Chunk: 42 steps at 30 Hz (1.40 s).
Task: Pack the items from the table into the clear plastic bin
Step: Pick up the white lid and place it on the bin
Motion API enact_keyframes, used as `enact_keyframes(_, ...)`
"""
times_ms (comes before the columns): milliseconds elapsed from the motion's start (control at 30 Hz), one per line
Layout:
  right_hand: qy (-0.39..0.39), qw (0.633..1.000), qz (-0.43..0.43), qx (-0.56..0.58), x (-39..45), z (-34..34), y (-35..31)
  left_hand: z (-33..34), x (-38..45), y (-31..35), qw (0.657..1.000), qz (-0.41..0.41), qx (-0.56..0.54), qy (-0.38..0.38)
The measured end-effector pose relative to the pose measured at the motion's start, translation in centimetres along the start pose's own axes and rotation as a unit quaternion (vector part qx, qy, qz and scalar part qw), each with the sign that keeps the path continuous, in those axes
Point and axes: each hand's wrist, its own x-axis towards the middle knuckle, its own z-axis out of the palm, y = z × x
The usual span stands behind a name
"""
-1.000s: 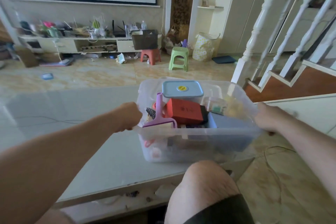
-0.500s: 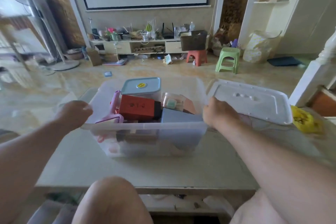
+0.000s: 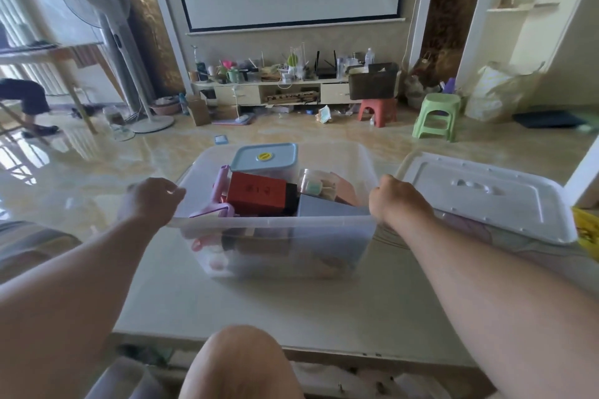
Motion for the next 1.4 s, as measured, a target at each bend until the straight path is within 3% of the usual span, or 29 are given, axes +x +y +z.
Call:
enact_keyframes(133, -0.064, 0.994, -0.092, -0.006, -0.7, -1.1, 3.9, 0.3, -2.5, 2.0, 0.999, 0.006, 0.05, -0.006)
enact_keyframes(233, -0.073, 0.99, -0.091, -0.078, 0.5, -4.1, 11.1, 1.5, -7.2, 9.3, 0.988, 0.146, -0.021, 0.055)
enact_keyframes(300, -0.061, 0.991, -0.044, -0.109, 1.7, -6.1, 16.5, 3.2, -11.4, 16.3, 0.947, 0.304, -0.08, 0.072)
enact_keyframes(367, -0.048, 0.993, -0.006, -0.109, 2.5, -7.2, 21.1, 6.1, -15.7, 23.1, 0.887, 0.446, -0.116, 0.034)
enact_keyframes(433, -0.033, 0.995, 0.024, -0.092, 3.6, -7.6, 25.7, 10.7, -19.9, 30.2, 0.835, 0.534, -0.128, -0.034)
enact_keyframes(467, -0.03, 0.995, 0.039, -0.084, 4.3, -7.4, 27.8, 13.2, -21.7, 33.3, 0.825, 0.548, -0.109, -0.085)
enact_keyframes(567, -0.021, 0.995, 0.057, -0.079, 6.9, -5.8, 33.2, 21.4, -24.5, 39.8, 0.837, 0.484, -0.012, -0.255)
enact_keyframes(667, -0.023, 0.993, 0.061, -0.099, 10.2, -3.0, 36.6, 28.9, -23.0, 43.1, 0.849, 0.412, 0.053, -0.325)
enact_keyframes(800, -0.046, 0.99, 0.03, -0.129, 13.2, 1.2, 37.7, 34.9, -19.1, 44.2, 0.882, 0.311, 0.097, -0.339)
enact_keyframes(967, -0.026, 0.99, 0.02, -0.135, 13.2, 5.3, 38.0, 37.6, -18.2, 43.7, 0.884, 0.341, 0.136, -0.288)
enact_keyframes(1133, -0.034, 0.993, 0.031, -0.106, 11.1, 4.3, 37.1, 37.0, -18.1, 43.9, 0.89, 0.344, 0.122, -0.274)
enact_keyframes(1300, -0.054, 0.989, 0.042, -0.128, 7.9, 3.0, 36.0, 34.8, -18.7, 43.4, 0.856, 0.411, 0.125, -0.287)
enact_keyframes(1400, -0.054, 0.989, 0.043, -0.131, 6.0, 2.6, 34.7, 32.2, -20.4, 41.0, 0.818, 0.458, 0.175, -0.303)
